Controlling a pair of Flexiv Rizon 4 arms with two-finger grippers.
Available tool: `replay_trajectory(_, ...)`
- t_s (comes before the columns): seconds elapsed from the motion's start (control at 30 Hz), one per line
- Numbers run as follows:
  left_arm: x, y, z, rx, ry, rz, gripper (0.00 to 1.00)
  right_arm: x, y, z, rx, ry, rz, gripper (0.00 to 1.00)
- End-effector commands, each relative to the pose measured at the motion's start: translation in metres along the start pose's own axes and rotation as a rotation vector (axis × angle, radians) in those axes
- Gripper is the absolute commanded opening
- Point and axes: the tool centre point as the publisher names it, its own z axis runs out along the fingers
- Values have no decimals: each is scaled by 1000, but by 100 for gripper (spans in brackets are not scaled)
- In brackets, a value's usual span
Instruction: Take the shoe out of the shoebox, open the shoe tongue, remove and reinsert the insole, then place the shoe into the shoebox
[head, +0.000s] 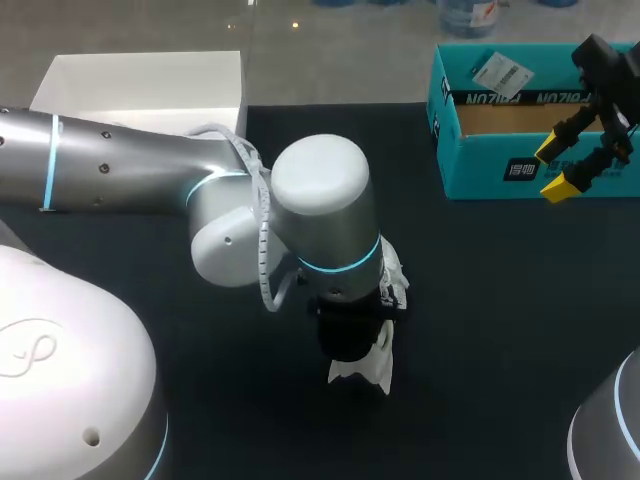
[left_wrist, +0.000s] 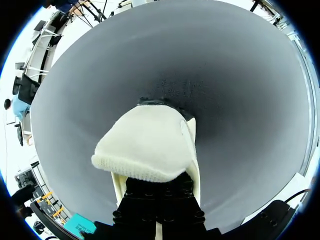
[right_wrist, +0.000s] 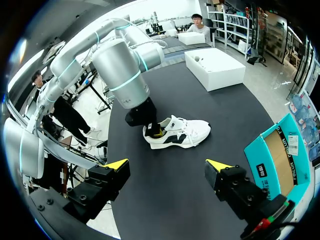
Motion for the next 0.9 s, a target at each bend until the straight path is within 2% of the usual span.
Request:
replay_trajectory(0.03, -6, 3, 10, -6, 19, 0, 0, -1, 1, 1, 4, 1, 0, 100)
replay_trajectory(0.37, -16, 24, -18, -71, 9, 17, 0, -1, 1, 1, 4, 1, 0, 100)
replay_trajectory(0.77, -30, 56, -36, -155, 27, 49, 0, -1, 1, 1, 4, 1, 0, 100)
replay_trajectory(0.9, -31, 55, -42, -165, 35, 57, 0, -1, 1, 1, 4, 1, 0, 100)
